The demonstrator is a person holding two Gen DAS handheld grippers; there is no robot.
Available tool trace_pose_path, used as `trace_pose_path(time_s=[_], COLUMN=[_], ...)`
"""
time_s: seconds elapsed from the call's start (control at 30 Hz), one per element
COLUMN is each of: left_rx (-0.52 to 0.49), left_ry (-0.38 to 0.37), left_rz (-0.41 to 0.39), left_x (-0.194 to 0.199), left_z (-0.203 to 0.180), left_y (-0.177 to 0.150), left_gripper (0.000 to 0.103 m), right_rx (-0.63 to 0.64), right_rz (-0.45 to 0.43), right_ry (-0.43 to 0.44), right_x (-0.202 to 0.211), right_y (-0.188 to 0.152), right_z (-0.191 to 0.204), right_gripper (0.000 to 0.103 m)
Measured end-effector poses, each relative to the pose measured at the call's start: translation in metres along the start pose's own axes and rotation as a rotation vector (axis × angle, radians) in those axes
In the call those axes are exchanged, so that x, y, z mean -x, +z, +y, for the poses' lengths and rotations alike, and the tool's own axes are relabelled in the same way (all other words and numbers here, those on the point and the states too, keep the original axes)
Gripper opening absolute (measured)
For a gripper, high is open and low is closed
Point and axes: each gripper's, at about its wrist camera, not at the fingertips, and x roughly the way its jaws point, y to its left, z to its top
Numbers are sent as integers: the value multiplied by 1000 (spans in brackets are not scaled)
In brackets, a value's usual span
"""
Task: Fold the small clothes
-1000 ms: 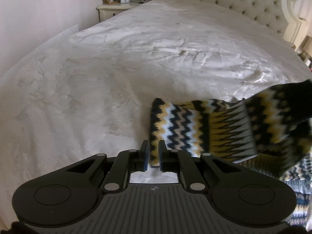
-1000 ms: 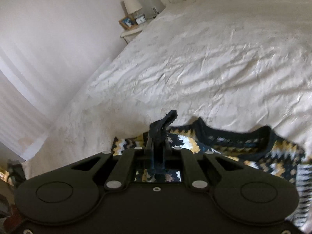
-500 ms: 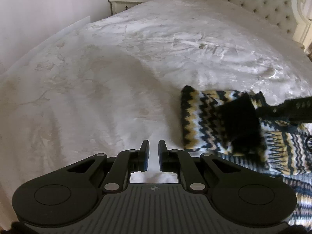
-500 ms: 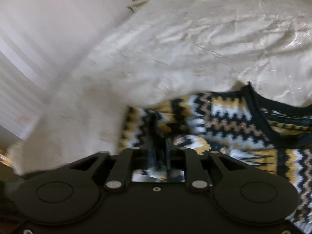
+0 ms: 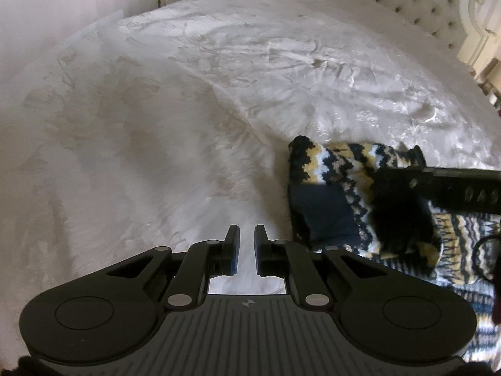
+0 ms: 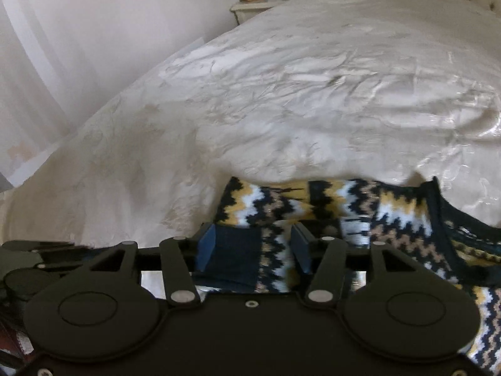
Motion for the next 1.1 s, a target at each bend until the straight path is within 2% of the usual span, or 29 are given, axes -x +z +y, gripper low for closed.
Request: trace_pose_path(time_s=[0.1, 0.23, 0.33, 0.4, 0.5, 0.6, 0.63, 0.67, 0.77, 0.83, 0.87, 1.0, 1.1], left_rx=[2, 18, 37, 51, 58, 73, 83, 84, 50, 48, 58, 134, 121], left_ry=[-75, -189, -229, -239, -214, -196, -197, -200, -224, -204, -190, -113, -9], left_rz=[15, 51, 101, 116, 127, 127, 91, 59, -24, -68, -99, -198, -254], left_x=[-8, -29, -50, -60, -73, -79, -75, -70, -51, -36, -26, 8, 26], left_z=[0, -7, -15, -19, -25, -25, -23, -21, -19, -13, -6, 40, 74], left_y=[5, 9, 12, 13, 16, 18, 20, 20, 25, 32, 36, 59, 77], left_gripper=[10, 12, 31, 33, 39, 36, 21, 14, 10, 4, 4, 4, 4], right_rx=[15, -35, -68, -93, -113, -135, -143, -154, -190, -196, -197, -208, -211], right_rz=[2, 12, 20, 25, 31, 39, 40, 40, 35, 33, 32, 25, 28], right_ry=[-27, -54, -82, -100, -116, -122, -126, -128, -125, -126, -126, -119, -116], right_x=[3, 19, 29, 37, 43, 45, 45, 45, 44, 43, 43, 42, 38], right_y=[-5, -18, -27, -34, -42, -48, -49, -50, -51, -50, -50, -49, -48], right_z=[4, -9, -19, -26, -34, -40, -42, -44, -50, -53, -54, -59, -63], right_gripper=[60, 60, 60, 60, 60, 60, 60, 60, 60, 60, 60, 60, 60])
